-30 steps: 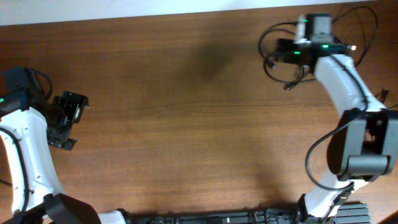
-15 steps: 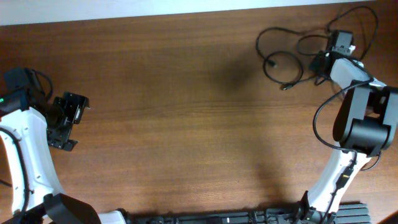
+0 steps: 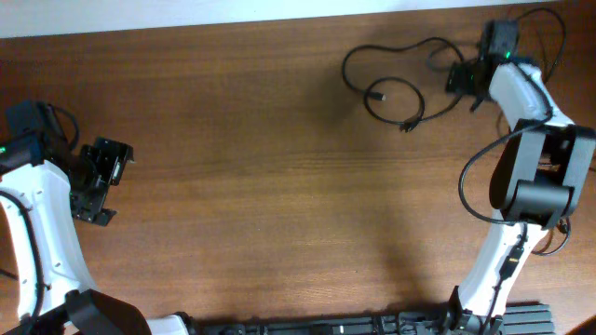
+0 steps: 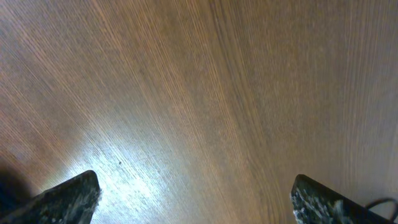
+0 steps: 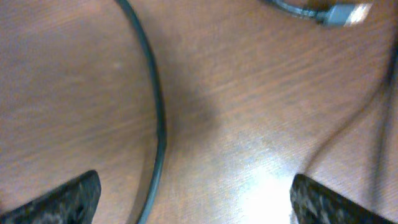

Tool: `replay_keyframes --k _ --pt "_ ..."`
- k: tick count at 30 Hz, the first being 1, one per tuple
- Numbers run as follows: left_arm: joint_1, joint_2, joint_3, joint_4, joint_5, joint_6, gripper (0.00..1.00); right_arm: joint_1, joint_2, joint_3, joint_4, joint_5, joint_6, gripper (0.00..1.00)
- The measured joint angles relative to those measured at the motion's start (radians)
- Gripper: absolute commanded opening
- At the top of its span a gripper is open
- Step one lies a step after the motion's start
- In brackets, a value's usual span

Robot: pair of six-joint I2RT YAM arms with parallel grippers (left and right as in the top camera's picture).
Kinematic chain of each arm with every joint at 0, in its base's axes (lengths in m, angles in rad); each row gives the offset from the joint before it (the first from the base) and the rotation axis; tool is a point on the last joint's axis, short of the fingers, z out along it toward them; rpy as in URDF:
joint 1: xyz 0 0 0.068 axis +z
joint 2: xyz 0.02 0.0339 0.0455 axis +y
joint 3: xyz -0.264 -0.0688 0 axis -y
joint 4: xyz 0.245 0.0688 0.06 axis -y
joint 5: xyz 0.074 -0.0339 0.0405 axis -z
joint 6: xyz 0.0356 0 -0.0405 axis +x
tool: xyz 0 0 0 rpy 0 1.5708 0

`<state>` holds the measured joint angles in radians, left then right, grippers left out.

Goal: Untangle cables

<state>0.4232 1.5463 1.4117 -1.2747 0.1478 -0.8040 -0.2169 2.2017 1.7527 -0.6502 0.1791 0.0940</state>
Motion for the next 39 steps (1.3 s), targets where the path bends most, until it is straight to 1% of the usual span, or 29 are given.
replay_keyframes --k 1,3,5,7,8,13,14,15,17,20,24,26,27,28,29,32,34,35,37,38,39 --pt "0.000 0.000 0.000 0.000 -0.001 0.000 0.99 0.003 -0.037 0.068 -0.095 -0.001 -0.007 0.99" --pt "0.000 0.000 0.000 0.000 0.001 0.000 0.99 0.002 -0.170 0.116 -0.258 -0.036 -0.015 0.99" --pt "0.000 0.000 0.000 0.002 0.003 0.000 0.99 -0.004 -0.370 0.134 -0.351 -0.144 -0.019 0.99" --pt "0.000 0.000 0.000 0.003 0.003 0.000 0.99 -0.005 -0.483 0.145 -0.426 -0.195 -0.019 0.99" --pt "0.000 0.000 0.000 0.002 0.003 0.000 0.99 -0.005 -0.592 0.145 -0.499 -0.230 -0.019 0.99" --pt "0.000 0.000 0.001 0.001 0.003 0.000 0.99 -0.005 -0.878 0.149 -0.719 -0.283 -0.020 0.99" --pt "0.000 0.000 0.002 0.000 0.003 0.000 0.99 -0.005 -0.964 0.149 -0.811 -0.291 -0.019 0.99" --pt "0.000 0.000 0.002 0.002 0.003 0.000 0.99 -0.005 -1.013 0.148 -0.881 -0.295 -0.020 0.99" --pt "0.000 0.000 0.002 0.002 0.003 0.000 0.99 -0.005 -1.173 0.149 -0.998 -0.302 -0.020 0.99" --pt "0.000 0.000 0.002 0.002 0.003 0.000 0.99 -0.005 -1.290 0.151 -1.037 -0.300 -0.028 0.99" --pt "0.000 0.000 0.002 0.002 0.003 0.000 0.99 -0.005 -1.393 0.118 -1.041 -0.301 -0.050 0.99" --pt "0.000 0.000 0.002 0.002 0.003 0.000 0.99 -0.001 -1.440 0.058 -1.004 -0.302 -0.050 0.99" --pt "0.000 0.000 0.002 0.003 0.002 0.000 0.99 0.009 -1.481 -0.006 -0.937 -0.302 -0.051 0.99" --pt "0.000 0.000 0.002 0.003 0.005 0.000 0.99 0.046 -1.572 -0.151 -0.802 -0.301 -0.053 0.98" --pt "0.000 0.000 0.002 0.002 0.004 0.000 0.99 0.066 -1.631 -0.240 -0.744 -0.302 -0.053 0.98" --pt "0.000 0.000 0.003 0.001 0.006 0.000 0.99 0.108 -1.871 -0.660 -0.340 -0.305 -0.055 0.99" --pt "0.000 0.000 0.004 0.002 0.006 0.000 0.99 0.116 -1.963 -0.896 -0.110 -0.309 -0.058 0.99" --pt "0.000 0.000 0.004 0.002 0.006 0.000 0.99 0.119 -1.989 -0.983 -0.029 -0.309 -0.059 0.99" --pt "0.000 0.000 0.004 0.002 0.006 0.000 0.99 0.126 -2.060 -1.228 0.192 -0.328 -0.063 0.99" --pt "0.000 0.000 0.004 0.003 0.007 0.000 0.99 0.127 -2.086 -1.320 0.309 -0.333 -0.064 0.98" --pt "0.000 0.000 0.004 0.002 0.008 0.000 0.99 0.127 -2.117 -1.400 0.386 -0.338 -0.064 0.99"
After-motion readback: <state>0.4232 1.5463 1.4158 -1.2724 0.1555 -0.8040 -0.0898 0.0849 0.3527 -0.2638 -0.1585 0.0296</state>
